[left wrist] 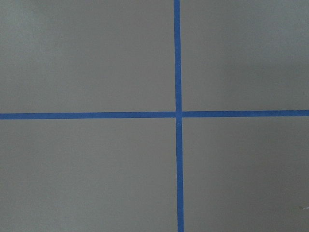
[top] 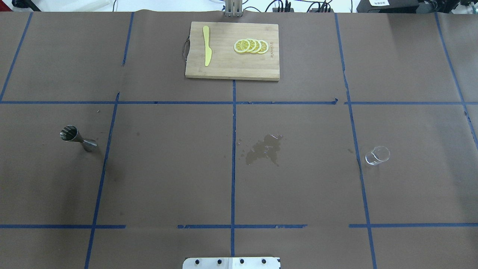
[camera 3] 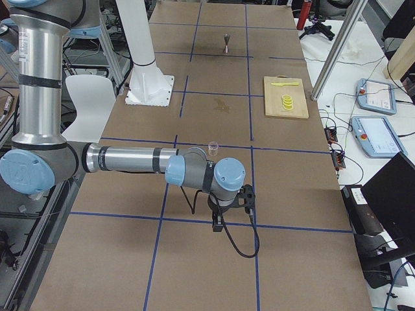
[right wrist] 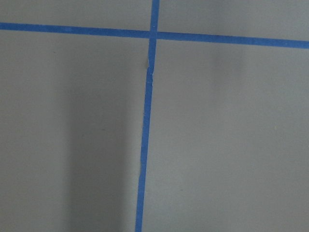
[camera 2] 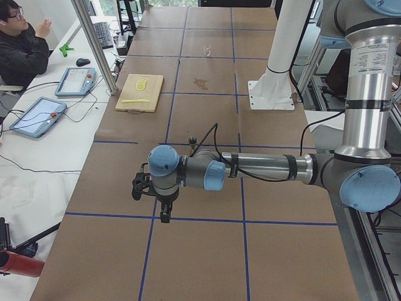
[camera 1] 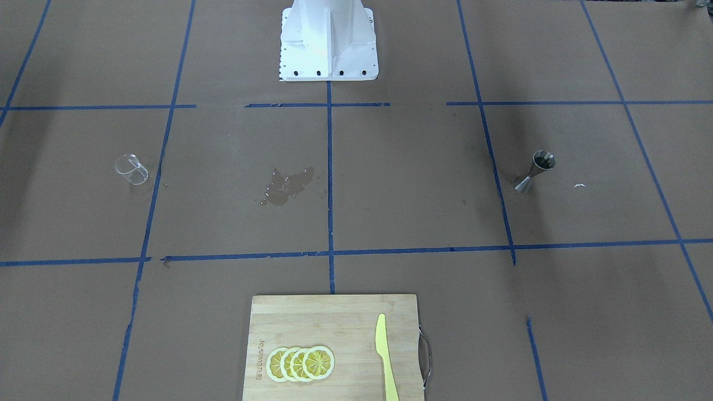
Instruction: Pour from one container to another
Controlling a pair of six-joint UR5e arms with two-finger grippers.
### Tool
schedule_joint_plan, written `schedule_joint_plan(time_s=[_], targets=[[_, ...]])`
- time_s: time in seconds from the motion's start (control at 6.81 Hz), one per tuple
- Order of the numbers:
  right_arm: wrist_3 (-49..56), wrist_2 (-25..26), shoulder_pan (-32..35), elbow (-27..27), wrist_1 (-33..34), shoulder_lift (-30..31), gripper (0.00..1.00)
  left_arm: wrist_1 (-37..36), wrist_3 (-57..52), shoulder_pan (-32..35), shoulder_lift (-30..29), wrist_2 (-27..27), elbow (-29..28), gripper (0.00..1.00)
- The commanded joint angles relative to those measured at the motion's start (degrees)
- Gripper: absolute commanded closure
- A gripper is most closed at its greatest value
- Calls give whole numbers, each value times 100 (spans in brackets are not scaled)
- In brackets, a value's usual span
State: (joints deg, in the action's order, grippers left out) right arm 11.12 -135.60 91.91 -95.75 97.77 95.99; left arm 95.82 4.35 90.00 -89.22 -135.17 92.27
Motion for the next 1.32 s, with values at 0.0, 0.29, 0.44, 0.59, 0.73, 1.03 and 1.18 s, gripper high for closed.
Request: schedule_joint_plan(time_s=[0.0,0.29,0.44,0.59,0.73,1.03,1.18], targets=[[75,-19,177,136,-223,-36,0,7,-13,0,1,25,2,0],[-693,-54,195,162,-660,-46,0,16,-13,0,2,43,2,0],[-1047,-54,195,171,-767,-37,0,16,-13,0,2,43,2,0],[-1076,-54,195,180,-768,-37,0,16,-13,0,2,34,2,0],[-1103,-63,195,180,-768,-37,0,16,-13,0,2,34,2,0],[-1129,-63,195,171,-768,-45,0,33,-13,0,2,-10,11,0],[-1164,-63,195,171,-899,-46,0,77,-21,0,2,-10,11,0]])
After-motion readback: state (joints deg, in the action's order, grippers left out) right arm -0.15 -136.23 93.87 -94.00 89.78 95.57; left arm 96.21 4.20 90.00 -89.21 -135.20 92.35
